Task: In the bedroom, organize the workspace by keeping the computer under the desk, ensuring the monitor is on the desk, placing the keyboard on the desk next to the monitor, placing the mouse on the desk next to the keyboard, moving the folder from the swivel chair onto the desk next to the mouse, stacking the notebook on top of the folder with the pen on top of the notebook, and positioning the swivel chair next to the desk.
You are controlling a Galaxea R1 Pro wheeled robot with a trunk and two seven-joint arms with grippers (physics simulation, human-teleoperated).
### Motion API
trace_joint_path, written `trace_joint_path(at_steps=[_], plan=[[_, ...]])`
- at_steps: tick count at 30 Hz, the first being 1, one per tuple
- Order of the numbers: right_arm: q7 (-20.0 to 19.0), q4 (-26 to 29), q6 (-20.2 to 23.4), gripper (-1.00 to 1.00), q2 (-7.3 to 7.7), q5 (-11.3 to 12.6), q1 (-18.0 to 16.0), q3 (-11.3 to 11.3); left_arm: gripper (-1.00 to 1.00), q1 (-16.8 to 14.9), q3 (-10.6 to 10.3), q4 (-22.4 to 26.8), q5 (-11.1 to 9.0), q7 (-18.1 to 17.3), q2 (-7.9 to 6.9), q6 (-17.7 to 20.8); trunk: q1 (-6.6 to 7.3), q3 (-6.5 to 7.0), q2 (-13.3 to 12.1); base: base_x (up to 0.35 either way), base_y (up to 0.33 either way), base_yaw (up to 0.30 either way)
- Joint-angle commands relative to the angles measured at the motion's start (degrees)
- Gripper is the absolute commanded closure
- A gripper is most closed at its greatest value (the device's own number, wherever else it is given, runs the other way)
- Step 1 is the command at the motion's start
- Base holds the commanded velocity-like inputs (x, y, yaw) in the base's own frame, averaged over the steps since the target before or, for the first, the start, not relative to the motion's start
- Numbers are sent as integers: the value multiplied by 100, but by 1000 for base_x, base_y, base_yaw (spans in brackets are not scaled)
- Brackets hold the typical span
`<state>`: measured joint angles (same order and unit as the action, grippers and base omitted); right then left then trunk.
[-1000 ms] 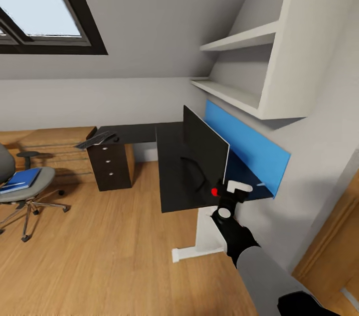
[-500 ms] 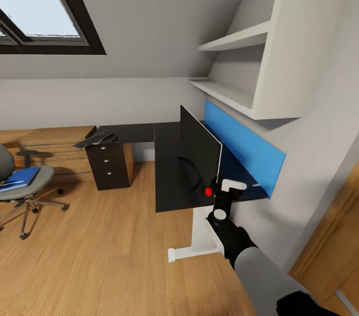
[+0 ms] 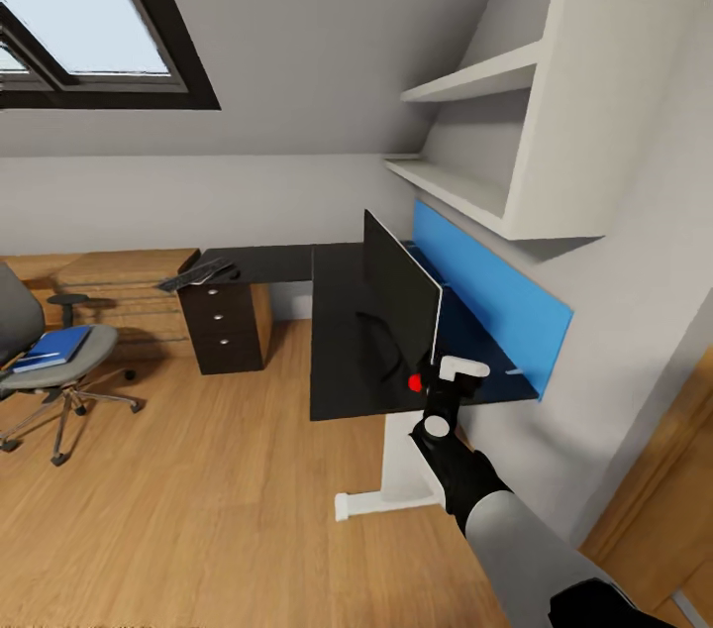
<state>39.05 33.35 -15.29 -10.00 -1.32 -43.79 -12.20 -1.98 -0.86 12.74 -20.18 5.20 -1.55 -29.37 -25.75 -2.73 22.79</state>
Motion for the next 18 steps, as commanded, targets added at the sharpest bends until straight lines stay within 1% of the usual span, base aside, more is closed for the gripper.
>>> trace_joint_path(at_steps=[1, 6, 9, 15, 17, 18], plan=[[32, -8, -9, -100, 0, -16, -6, -10, -100, -4, -18, 0, 23, 35, 4, 18, -4, -8, 12, 0, -293, 188], [32, -10, -9, -100, 0, -17, 0, -10, -100, -4, -23, -24, 23, 35, 5, 26, -4, 21, 12, 0, -292, 200], [32, -11, -9, -100, 0, -17, 1, -10, -100, -4, -29, -78, 23, 33, 5, 27, -4, 39, 12, 0, -202, 205], [25, -12, -9, -100, 0, -17, 2, -16, -100, -4, -44, -165, 30, 26, 7, 27, -4, 75, 12, 0, -49, 206], [24, -12, -9, -100, 0, -17, 2, -41, -100, -4, -45, -170, 31, 26, 6, 27, -4, 88, 12, 0, -10, 206], [24, -12, -12, -100, 0, -17, 2, -93, -100, -4, -46, -172, 31, 26, 6, 27, -4, 94, 12, 0, -6, 206]])
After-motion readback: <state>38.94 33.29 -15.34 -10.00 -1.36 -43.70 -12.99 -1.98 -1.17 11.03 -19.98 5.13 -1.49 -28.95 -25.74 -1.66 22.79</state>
